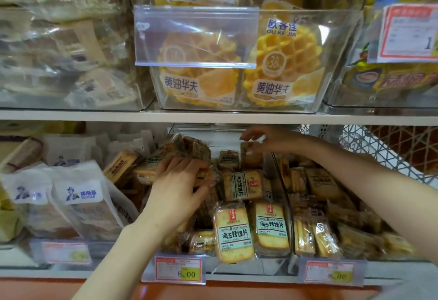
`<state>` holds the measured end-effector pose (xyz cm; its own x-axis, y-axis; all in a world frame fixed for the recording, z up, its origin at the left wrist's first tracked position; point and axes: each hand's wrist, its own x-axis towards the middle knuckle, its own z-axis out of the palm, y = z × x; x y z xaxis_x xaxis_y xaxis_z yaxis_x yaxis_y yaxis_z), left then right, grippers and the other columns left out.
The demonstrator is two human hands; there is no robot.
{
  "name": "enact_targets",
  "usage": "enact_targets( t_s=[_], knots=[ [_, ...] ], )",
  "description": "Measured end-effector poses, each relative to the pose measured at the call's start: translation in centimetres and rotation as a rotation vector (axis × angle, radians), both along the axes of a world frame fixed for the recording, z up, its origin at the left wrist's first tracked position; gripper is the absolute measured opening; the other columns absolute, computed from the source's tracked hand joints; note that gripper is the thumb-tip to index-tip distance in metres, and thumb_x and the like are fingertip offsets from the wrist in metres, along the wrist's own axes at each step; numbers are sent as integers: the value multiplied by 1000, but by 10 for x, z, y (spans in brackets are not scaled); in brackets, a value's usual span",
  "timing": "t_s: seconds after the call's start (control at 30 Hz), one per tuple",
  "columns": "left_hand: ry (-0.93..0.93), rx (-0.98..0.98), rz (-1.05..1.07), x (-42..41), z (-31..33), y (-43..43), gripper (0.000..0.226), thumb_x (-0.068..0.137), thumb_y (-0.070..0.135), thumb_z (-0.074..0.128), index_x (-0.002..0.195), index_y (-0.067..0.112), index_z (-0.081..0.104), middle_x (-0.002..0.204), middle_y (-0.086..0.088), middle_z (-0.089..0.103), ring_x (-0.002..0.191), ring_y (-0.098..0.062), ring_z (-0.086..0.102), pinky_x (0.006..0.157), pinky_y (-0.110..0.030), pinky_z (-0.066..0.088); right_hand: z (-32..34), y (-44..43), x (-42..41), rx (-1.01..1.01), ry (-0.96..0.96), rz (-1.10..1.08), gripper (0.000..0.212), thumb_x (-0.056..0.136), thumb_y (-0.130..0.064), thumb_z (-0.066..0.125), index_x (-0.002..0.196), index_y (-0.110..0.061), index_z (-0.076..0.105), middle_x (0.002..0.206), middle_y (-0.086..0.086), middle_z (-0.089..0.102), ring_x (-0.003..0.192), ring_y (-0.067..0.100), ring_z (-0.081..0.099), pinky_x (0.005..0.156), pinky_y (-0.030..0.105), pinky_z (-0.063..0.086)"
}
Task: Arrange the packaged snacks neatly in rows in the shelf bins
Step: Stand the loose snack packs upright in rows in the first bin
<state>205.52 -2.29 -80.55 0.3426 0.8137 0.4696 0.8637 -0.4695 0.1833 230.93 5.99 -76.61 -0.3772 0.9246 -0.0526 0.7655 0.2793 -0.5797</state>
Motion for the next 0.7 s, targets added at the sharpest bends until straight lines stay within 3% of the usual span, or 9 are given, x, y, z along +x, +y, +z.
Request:
enact_targets(
  t_s=[0.03,0.1,0.2,0.27,0.37,0.5,0.57,0.7],
  knots=[
    [11,10,-1,0,0,0,47,76,49,40,101,20,67,91,2,70,92,-26,64,92,-41,41,7,-15,3,-14,104,-9,33,81,-26,71,110,-33,57,114,-10,58,105,3,54,88,24,44],
    [51,56,1,-1,-2,0,44,72,45,43,98,19,68,86,1,70,86,-26,66,90,-39,43,13,-45,1,-75,79,37,37,79,-29,72,113,-33,57,112,-11,59,98,-1,54,81,17,42],
    [61,101,1,-1,-3,0,36,64,36,58,94,19,68,82,0,70,80,-26,67,90,-37,44,4,-68,-9,1,-379,124,64,75,-49,70,132,-31,48,126,-12,47,115,7,43,83,18,34],
    [47,103,7,0,-5,0,35,62,30,63,94,18,68,82,-1,70,82,-28,68,92,-37,43,2,-70,-15,92,-509,143,72,74,-53,70,136,-28,44,135,-7,45,123,12,40,88,21,32],
    [37,94,9,1,-4,0,31,65,27,62,93,17,68,82,-2,70,82,-29,68,91,-42,44,3,-70,-20,113,-524,140,72,75,-50,71,137,-27,43,136,-5,46,121,15,43,96,29,39],
    [9,91,4,2,-2,-1,29,67,27,61,92,16,69,83,-3,71,82,-29,68,89,-46,45,5,-69,-20,192,-535,117,58,71,-39,71,124,-26,52,116,-6,54,103,13,51,83,28,44],
    [21,97,14,2,-2,-1,29,66,28,61,91,17,69,82,-2,71,81,-28,68,88,-45,46,15,-61,-14,218,-431,30,51,72,-34,73,119,-26,55,112,-7,57,99,13,54,81,29,46],
    [46,105,14,3,-2,0,30,65,30,61,91,18,69,80,0,70,79,-26,68,88,-44,46,19,-26,-2,152,-214,-121,63,79,-24,71,135,-25,43,128,-5,50,110,11,49,86,21,39]
  ],
)
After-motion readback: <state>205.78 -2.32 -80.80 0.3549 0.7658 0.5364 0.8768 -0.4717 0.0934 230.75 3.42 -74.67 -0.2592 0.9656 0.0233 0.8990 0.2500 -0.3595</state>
